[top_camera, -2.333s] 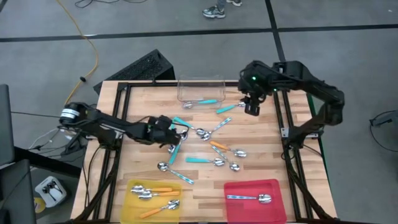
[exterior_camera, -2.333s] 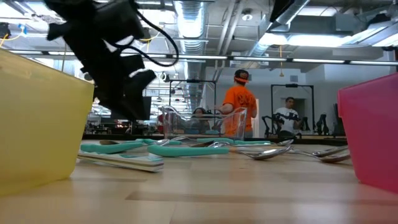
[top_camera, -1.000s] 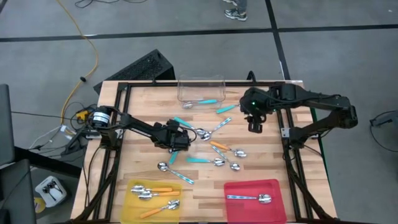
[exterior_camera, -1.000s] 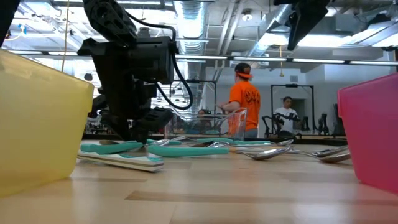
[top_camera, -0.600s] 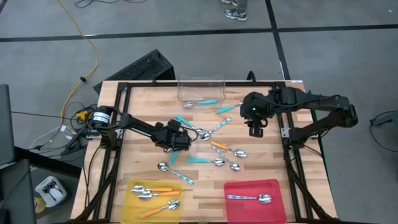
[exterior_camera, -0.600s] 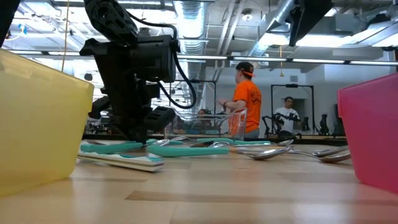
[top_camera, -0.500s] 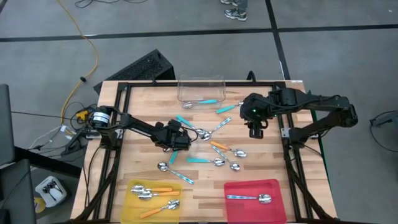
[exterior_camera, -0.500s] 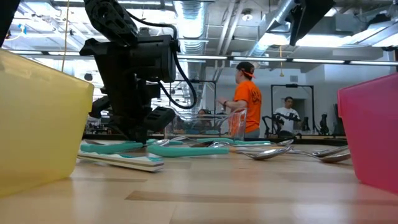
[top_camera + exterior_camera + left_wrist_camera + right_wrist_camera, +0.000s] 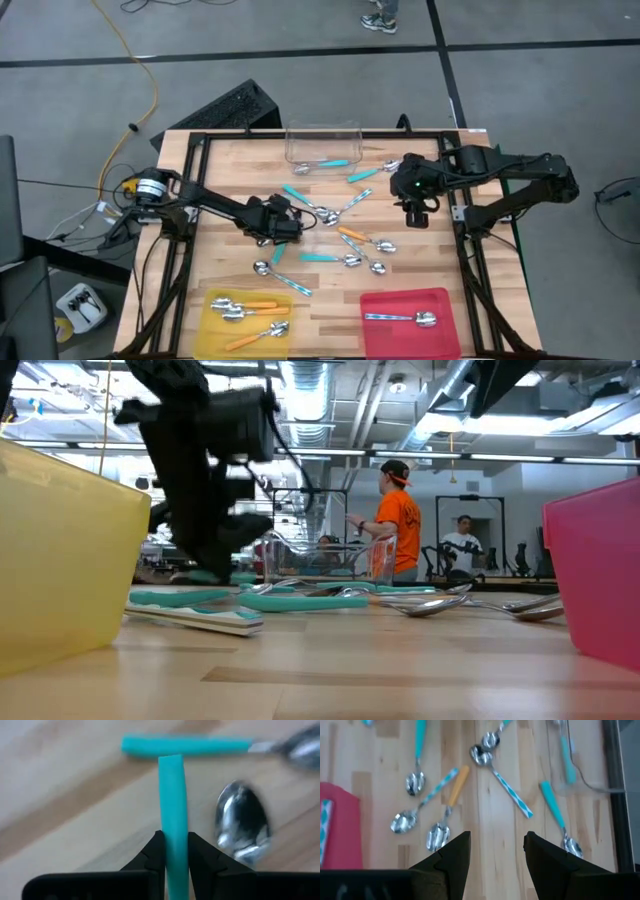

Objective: Sort silverware by color (type)
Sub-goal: Put the blue spoon into the transparent bin

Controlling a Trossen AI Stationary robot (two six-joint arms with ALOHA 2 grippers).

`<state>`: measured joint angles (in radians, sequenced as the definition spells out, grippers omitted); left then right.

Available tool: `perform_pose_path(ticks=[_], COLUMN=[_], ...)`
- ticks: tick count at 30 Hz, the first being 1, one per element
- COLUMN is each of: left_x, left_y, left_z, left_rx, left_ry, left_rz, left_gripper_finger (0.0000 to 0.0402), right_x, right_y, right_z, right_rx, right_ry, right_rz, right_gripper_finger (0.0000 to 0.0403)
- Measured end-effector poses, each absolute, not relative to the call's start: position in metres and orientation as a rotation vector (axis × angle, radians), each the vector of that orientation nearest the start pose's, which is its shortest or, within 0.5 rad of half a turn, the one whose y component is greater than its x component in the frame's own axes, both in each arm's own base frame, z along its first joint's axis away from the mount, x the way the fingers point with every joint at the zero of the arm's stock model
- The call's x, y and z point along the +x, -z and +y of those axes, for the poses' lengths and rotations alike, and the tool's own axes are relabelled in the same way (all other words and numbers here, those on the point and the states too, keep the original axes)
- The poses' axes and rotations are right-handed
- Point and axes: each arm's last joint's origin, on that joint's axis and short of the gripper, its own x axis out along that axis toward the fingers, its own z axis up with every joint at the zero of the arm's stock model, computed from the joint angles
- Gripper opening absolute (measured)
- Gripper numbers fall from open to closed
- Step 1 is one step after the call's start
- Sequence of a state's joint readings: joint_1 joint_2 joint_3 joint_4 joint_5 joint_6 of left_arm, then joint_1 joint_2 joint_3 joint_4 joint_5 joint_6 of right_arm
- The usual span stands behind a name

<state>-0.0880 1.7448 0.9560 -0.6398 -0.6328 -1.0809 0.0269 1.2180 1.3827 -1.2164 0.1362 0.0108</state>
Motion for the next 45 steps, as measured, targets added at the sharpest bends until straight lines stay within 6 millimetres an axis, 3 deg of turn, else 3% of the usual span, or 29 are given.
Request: perform_pose_path(ticks=[5, 10, 16, 21, 29, 34, 40, 45], left_x=[0.292, 0.294, 0.291, 0.297, 0.309, 0.317, 0.32, 0.321], left_y=[-0.166, -0.2, -0.238, -0.259, -0.276, -0.282, -0.281, -0.282], left_z=[-0.016, -0.039, -0.067, -0.083, -0.089, -0.084, -0.075, -0.07], left_rx=[-0.342, -0.268, -0.149, -0.056, 0.065, 0.053, 0.007, 0.007], left_ry=[-1.022, -0.899, -0.748, -0.576, -0.315, -0.037, 0.277, 0.385], left_rz=[0.818, 0.607, 0.426, 0.338, 0.235, 0.196, 0.209, 0.204], left_gripper_finger=[0.0037, 0.0037, 0.0037, 0.0037, 0.0038, 0.0041, 0.0041, 0.0041], right_x=[0.204, 0.188, 0.169, 0.175, 0.195, 0.21, 0.221, 0.23], right_y=[-0.378, -0.377, -0.352, -0.323, -0.279, -0.269, -0.254, -0.249], right_z=[0.009, 0.024, 0.023, 0.025, 0.029, 0.033, 0.039, 0.049], right_rx=[-0.138, -0.288, -0.228, -0.227, -0.288, -0.292, -0.299, -0.343], right_ry=[0.044, -0.108, -0.068, -0.08, -0.084, -0.162, -0.197, -0.234], right_rz=[0.922, 0.667, 0.422, 0.194, -0.029, -0.098, -0.029, -0.073], right_gripper_finger=[0.0205, 0.0205, 0.0205, 0.0205, 0.0205, 0.0205, 0.0205, 0.0211])
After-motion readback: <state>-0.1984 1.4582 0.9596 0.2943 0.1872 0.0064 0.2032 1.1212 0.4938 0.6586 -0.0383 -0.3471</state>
